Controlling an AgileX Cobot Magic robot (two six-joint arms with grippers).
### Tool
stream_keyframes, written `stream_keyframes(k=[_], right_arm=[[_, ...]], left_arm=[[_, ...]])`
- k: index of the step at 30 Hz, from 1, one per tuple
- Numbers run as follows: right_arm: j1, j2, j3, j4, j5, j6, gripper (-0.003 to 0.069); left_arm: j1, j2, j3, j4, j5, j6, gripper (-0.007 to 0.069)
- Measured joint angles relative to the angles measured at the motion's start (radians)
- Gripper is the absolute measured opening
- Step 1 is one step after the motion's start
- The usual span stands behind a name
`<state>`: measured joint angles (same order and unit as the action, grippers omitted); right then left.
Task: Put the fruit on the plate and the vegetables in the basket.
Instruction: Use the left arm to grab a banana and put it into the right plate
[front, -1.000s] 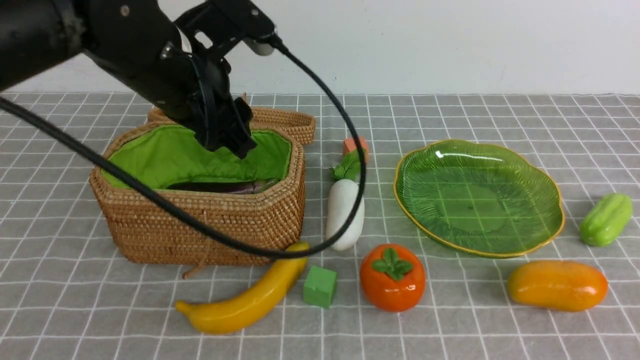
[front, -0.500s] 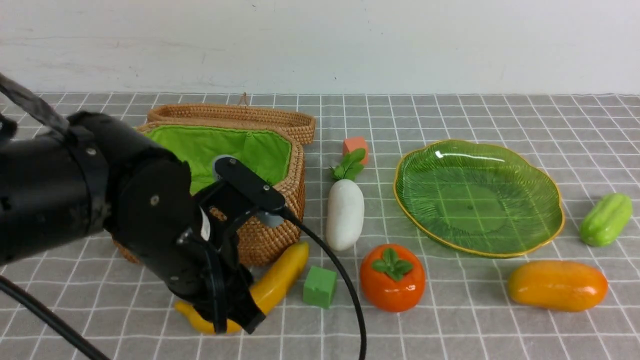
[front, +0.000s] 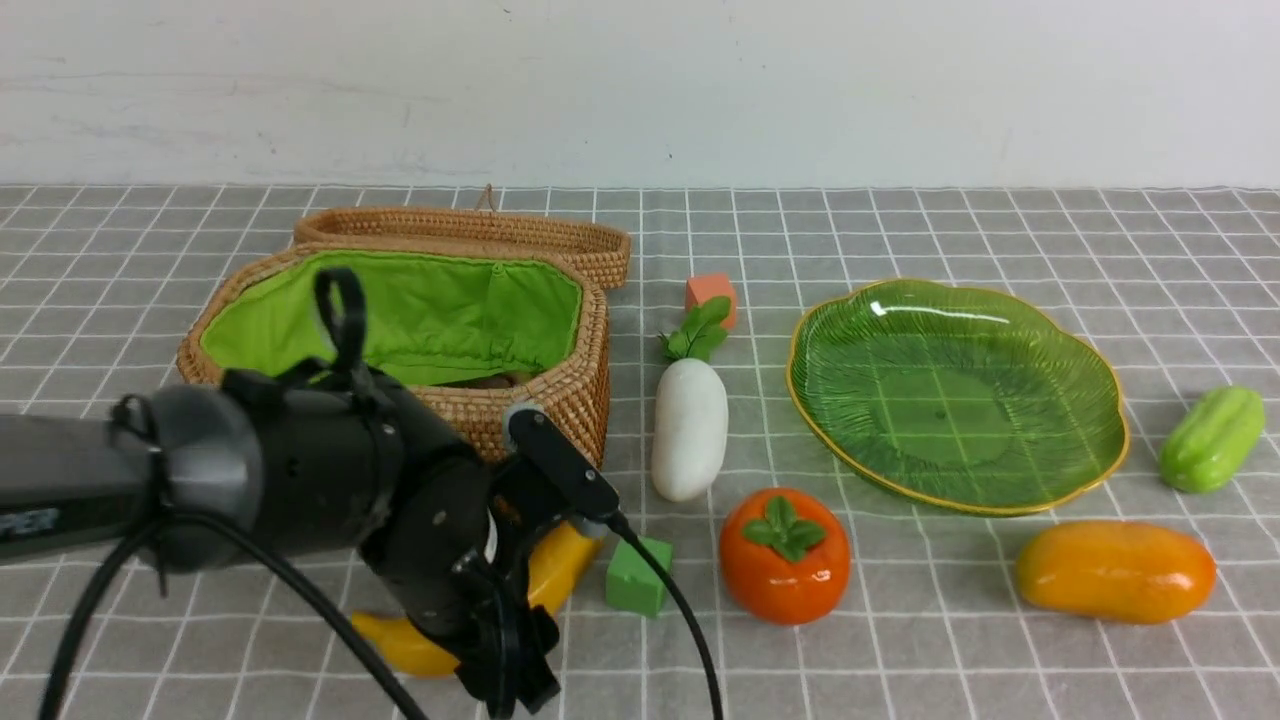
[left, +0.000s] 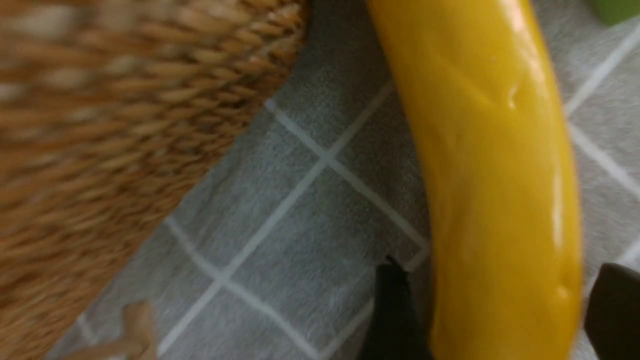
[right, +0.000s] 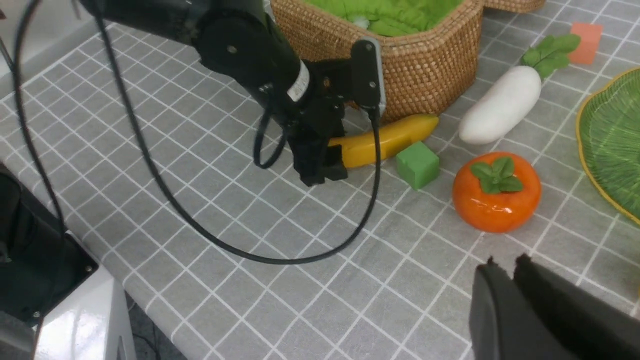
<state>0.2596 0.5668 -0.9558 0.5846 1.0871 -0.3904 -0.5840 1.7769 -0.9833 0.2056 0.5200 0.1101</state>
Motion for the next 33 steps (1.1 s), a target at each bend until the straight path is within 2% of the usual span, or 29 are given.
stream_keyframes(k=[1, 5, 12, 15, 20, 23, 25, 29, 30, 31, 33], right_arm=[[0.0, 0.0, 0.0, 0.002, 0.0, 0.0, 0.0055], [0.0, 0.0, 0.0, 0.006, 0.003, 0.0, 0.0056], [0.0, 0.0, 0.0, 0.006, 0.006, 0.0, 0.006], [0.0, 0.0, 0.0, 0.006, 0.006, 0.0, 0.006], [0.0, 0.0, 0.0, -0.01, -0.034, 0.022, 0.0062], [0.0, 0.0, 0.0, -0.093, -0.094, 0.096, 0.0062], [0.0, 0.0, 0.0, -0.191, -0.128, 0.197, 0.0065], [0.0, 0.0, 0.0, -0.286, -0.115, 0.289, 0.007], [0.0, 0.0, 0.0, -0.286, -0.112, 0.289, 0.007], [0.0, 0.0, 0.0, -0.303, -0.086, 0.299, 0.0073], [0.0, -0.001, 0.0, -0.311, -0.052, 0.304, 0.0074]], left_arm=[[0.0, 0.001, -0.001, 0.002, -0.005, 0.0, 0.0447], [0.0, 0.005, -0.002, 0.002, -0.006, -0.002, 0.0313], [-0.01, -0.021, -0.005, 0.004, 0.063, -0.001, 0.032], [-0.054, -0.111, -0.01, 0.005, 0.138, -0.001, 0.032], [-0.157, -0.26, -0.066, 0.0, 0.179, -0.016, 0.032], [-0.198, -0.266, -0.196, -0.037, 0.187, -0.015, 0.032], [-0.222, -0.186, -0.386, -0.089, 0.182, 0.019, 0.032], [-0.238, 0.08, -0.735, -0.169, 0.187, 0.082, 0.032], [-0.239, 0.08, -0.754, -0.169, 0.189, 0.082, 0.032], [-0.24, 0.225, -0.93, -0.179, 0.226, 0.09, 0.032], [-0.24, 0.368, -1.106, -0.182, 0.287, 0.095, 0.032]])
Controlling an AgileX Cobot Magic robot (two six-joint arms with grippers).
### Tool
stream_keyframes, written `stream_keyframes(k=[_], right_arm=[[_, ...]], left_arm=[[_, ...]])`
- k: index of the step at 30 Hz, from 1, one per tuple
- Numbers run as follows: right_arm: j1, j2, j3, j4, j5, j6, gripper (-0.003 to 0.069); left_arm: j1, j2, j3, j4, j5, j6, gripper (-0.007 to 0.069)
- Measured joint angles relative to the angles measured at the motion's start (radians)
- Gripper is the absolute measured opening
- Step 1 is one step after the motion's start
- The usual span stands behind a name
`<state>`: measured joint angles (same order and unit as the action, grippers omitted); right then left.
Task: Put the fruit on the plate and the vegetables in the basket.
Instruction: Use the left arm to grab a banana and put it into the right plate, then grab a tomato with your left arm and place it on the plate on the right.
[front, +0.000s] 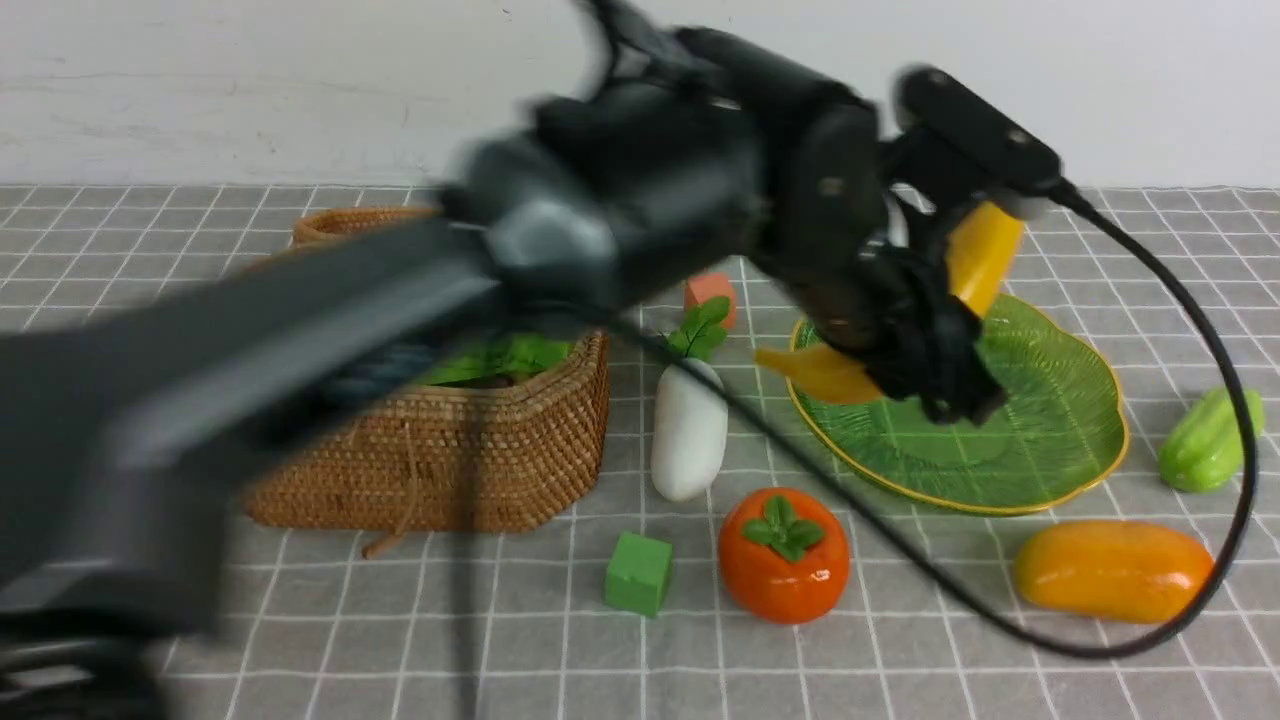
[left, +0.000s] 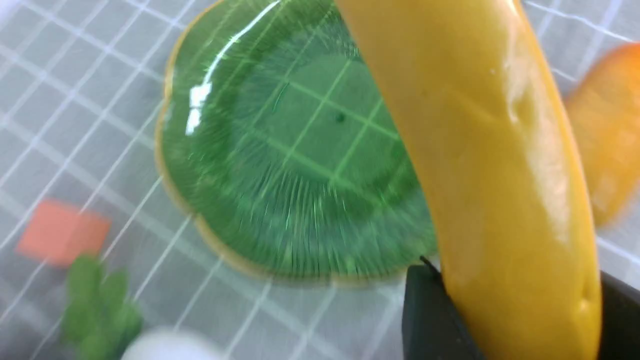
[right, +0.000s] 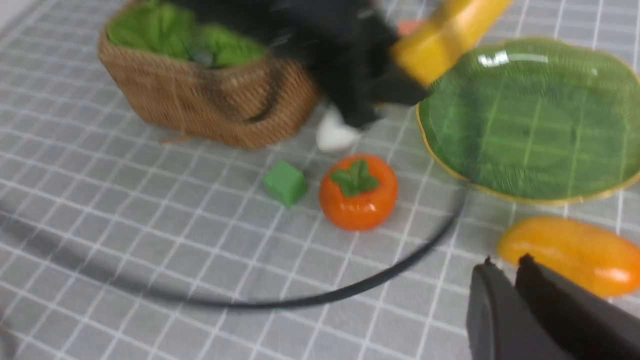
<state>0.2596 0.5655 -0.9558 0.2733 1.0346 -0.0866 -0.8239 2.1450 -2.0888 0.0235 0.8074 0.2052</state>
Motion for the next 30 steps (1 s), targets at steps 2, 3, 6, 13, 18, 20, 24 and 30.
stream_keyframes(k=[2, 3, 6, 13, 18, 20, 24, 30], right_arm=[[0.0, -0.003, 0.0, -0.005, 0.015, 0.001, 0.0076], [0.0, -0.009, 0.0, -0.014, 0.027, 0.002, 0.0077], [0.0, -0.023, 0.0, -0.045, 0.034, 0.005, 0.0079], [0.0, -0.04, -0.001, -0.054, 0.056, 0.007, 0.0084], [0.0, -0.045, -0.002, -0.054, 0.068, 0.007, 0.0087], [0.0, -0.048, -0.002, -0.054, 0.068, 0.007, 0.0087], [0.0, -0.051, -0.002, -0.054, 0.068, 0.007, 0.0091], [0.0, -0.073, -0.003, -0.054, 0.09, 0.008, 0.0095]], left_arm=[[0.0, 0.108, -0.114, 0.0, 0.044, 0.001, 0.032], [0.0, 0.222, -0.278, 0.001, 0.102, 0.002, 0.032], [0.001, 0.386, -0.475, 0.0, 0.164, 0.004, 0.032], [0.001, 0.473, -0.543, -0.011, 0.106, 0.009, 0.0365], [0.001, 0.463, -0.535, -0.012, 0.113, 0.009, 0.0564], [0.001, 0.418, -0.493, -0.016, 0.172, 0.008, 0.0642], [0.001, 0.264, -0.379, -0.011, 0.306, 0.0, 0.0647], [0.001, -0.062, -0.081, 0.018, 0.427, -0.072, 0.0384]])
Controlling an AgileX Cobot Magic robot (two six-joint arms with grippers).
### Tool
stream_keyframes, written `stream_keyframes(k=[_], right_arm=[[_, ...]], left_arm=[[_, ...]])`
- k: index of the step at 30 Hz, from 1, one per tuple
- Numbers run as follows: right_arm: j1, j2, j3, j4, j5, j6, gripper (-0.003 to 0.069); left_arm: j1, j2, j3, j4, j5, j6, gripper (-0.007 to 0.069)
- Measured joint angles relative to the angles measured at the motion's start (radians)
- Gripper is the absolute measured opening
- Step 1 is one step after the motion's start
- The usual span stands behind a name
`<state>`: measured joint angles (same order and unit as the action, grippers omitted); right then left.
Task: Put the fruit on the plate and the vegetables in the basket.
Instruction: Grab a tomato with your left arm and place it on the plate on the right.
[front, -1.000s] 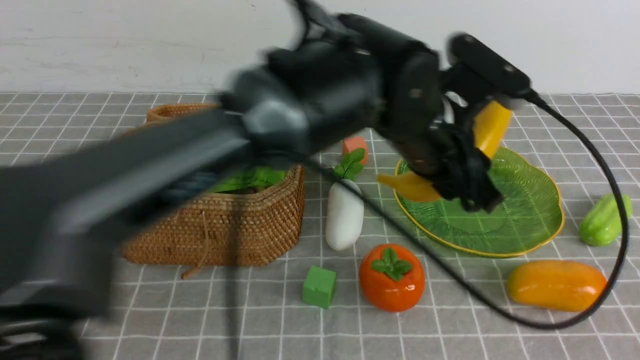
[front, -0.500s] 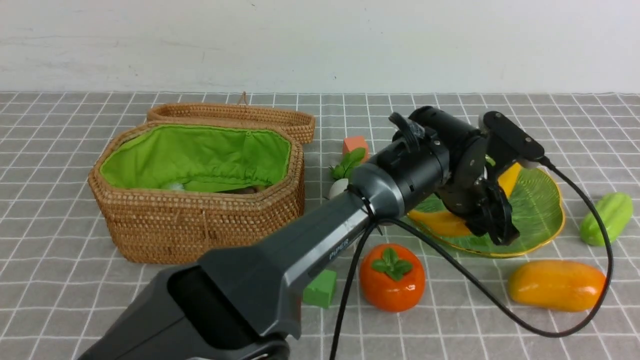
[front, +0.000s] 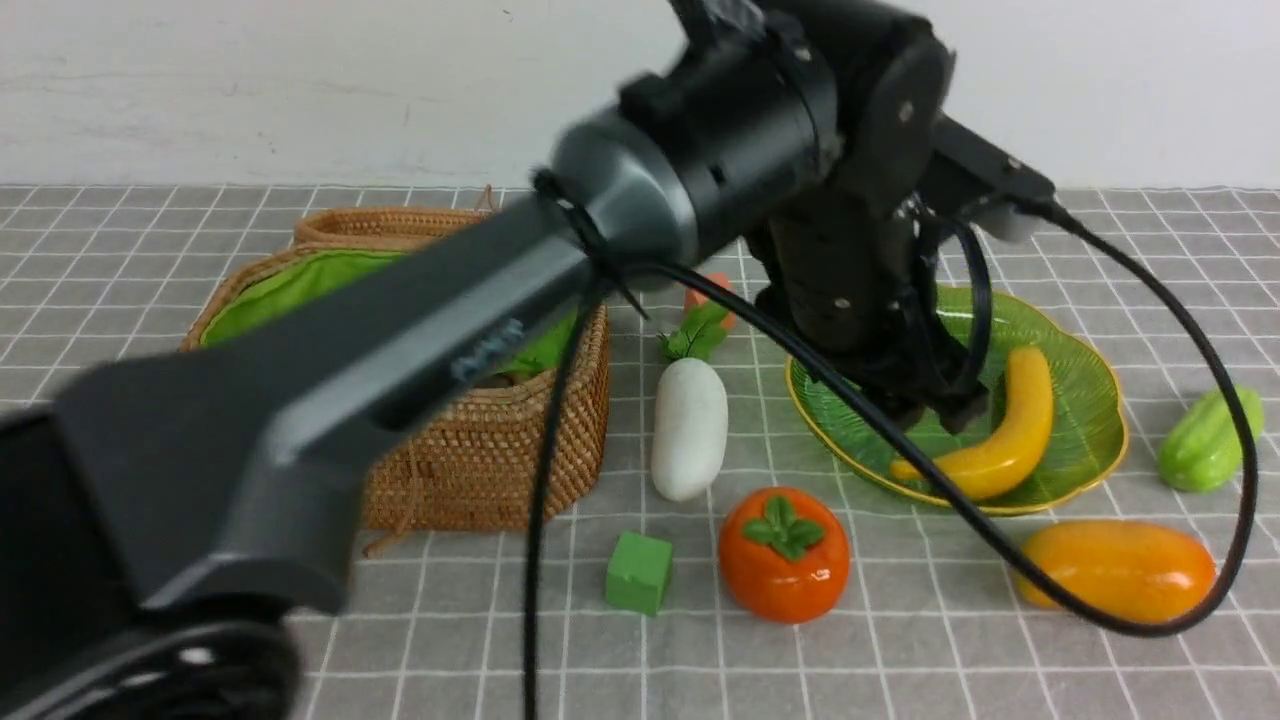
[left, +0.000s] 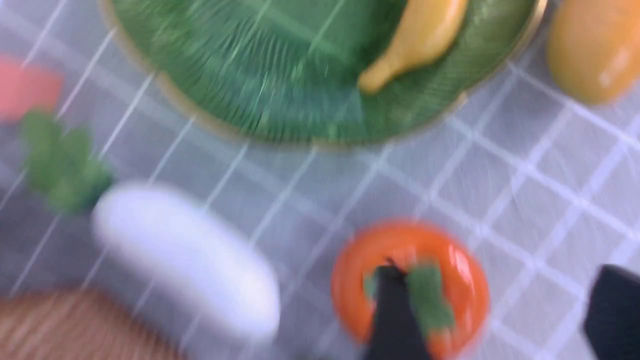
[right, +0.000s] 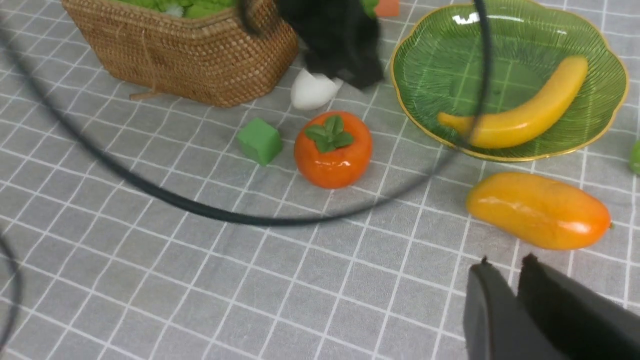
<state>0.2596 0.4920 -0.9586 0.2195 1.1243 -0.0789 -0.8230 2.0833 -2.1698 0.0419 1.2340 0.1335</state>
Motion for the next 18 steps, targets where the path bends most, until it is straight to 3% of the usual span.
stream_keyframes(k=[2, 3, 5, 8, 11, 18], right_arm=[[0.0, -0.005, 0.0, 0.0, 0.004, 0.0, 0.0095], [0.0, -0.012, -0.001, 0.0, 0.008, 0.0, 0.0096], [0.0, -0.022, -0.001, 0.0, 0.011, 0.0, 0.0097], [0.0, -0.038, -0.001, 0.0, 0.015, 0.0, 0.0097], [0.0, -0.047, -0.002, 0.001, 0.018, 0.0, 0.0097], [0.0, -0.053, -0.002, 0.002, 0.022, 0.0, 0.0098]], left_arm=[[0.0, -0.06, 0.061, 0.0, 0.0, -0.007, 0.03], [-0.001, -0.127, 0.161, -0.006, 0.0, -0.015, 0.019], [-0.001, -0.187, 0.289, -0.018, 0.0, -0.016, 0.0084], [-0.001, -0.216, 0.456, -0.026, -0.045, -0.006, 0.0029], [-0.001, -0.209, 0.543, -0.024, -0.137, -0.001, 0.0072], [-0.018, -0.183, 0.588, 0.0, -0.323, 0.023, 0.0432]])
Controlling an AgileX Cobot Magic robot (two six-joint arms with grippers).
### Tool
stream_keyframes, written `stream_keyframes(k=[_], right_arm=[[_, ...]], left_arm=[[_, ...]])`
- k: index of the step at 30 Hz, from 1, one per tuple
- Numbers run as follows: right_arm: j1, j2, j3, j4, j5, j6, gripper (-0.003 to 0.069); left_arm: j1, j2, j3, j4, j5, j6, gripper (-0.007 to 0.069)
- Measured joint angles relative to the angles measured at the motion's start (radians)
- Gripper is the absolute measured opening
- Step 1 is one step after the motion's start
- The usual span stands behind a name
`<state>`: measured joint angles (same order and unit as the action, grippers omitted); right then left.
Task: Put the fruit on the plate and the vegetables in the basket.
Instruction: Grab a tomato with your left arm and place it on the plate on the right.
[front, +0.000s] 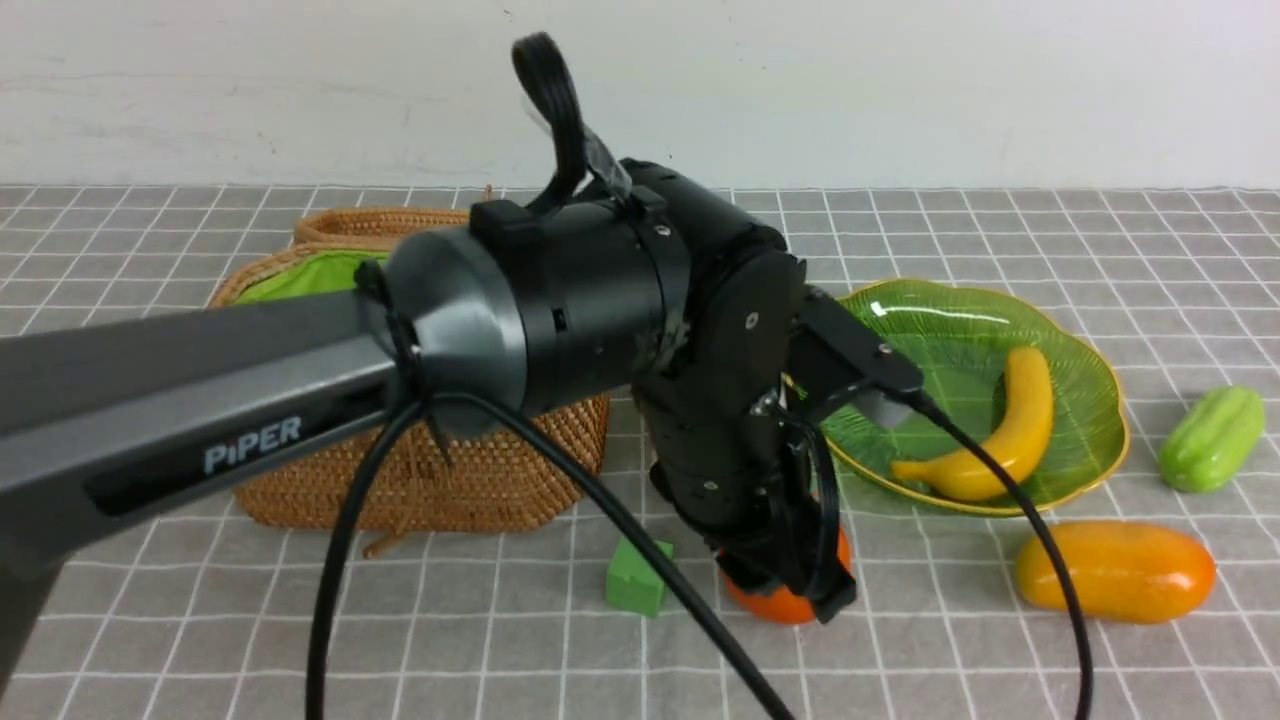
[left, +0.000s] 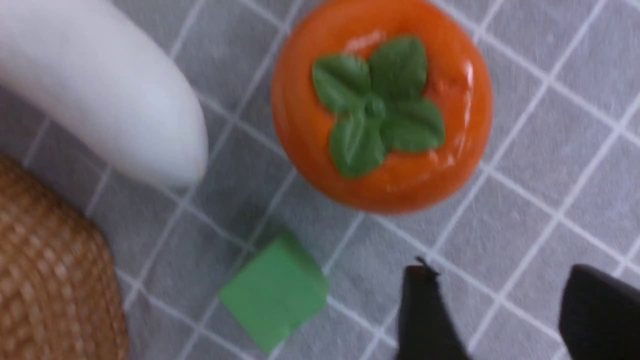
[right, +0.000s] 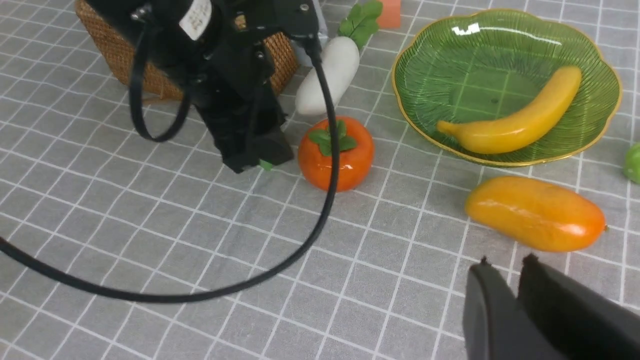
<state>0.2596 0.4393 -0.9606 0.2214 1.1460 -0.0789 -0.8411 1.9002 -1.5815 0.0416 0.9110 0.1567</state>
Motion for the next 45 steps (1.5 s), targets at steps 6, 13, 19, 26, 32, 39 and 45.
stream_keyframes(k=[6, 13, 19, 26, 32, 39, 45], right_arm=[[0.0, 0.0, 0.0, 0.0, 0.0, 0.0, 0.0098], [0.0, 0.0, 0.0, 0.001, 0.008, 0.0, 0.0102], [0.0, 0.0, 0.0, 0.001, 0.027, 0.0, 0.0102], [0.0, 0.0, 0.0, 0.001, 0.027, 0.0, 0.0102], [0.0, 0.0, 0.0, 0.001, 0.03, 0.0, 0.0102], [0.0, 0.0, 0.0, -0.011, 0.031, 0.011, 0.0102], [0.0, 0.0, 0.0, -0.088, 0.017, 0.112, 0.0106]], left_arm=[[-0.07, 0.05, 0.0, 0.113, -0.097, 0.092, 0.0547], [-0.105, 0.145, 0.0, 0.278, -0.208, 0.004, 0.0561], [-0.103, 0.194, 0.0, 0.451, -0.221, -0.097, 0.0574], [-0.103, 0.21, 0.0, 0.549, -0.229, -0.245, 0.0595], [-0.103, 0.228, -0.003, 0.584, -0.22, -0.275, 0.0519], [-0.108, 0.224, -0.038, 0.568, -0.16, -0.309, 0.0492], [-0.126, 0.176, -0.268, 0.449, -0.116, -0.269, 0.0492]])
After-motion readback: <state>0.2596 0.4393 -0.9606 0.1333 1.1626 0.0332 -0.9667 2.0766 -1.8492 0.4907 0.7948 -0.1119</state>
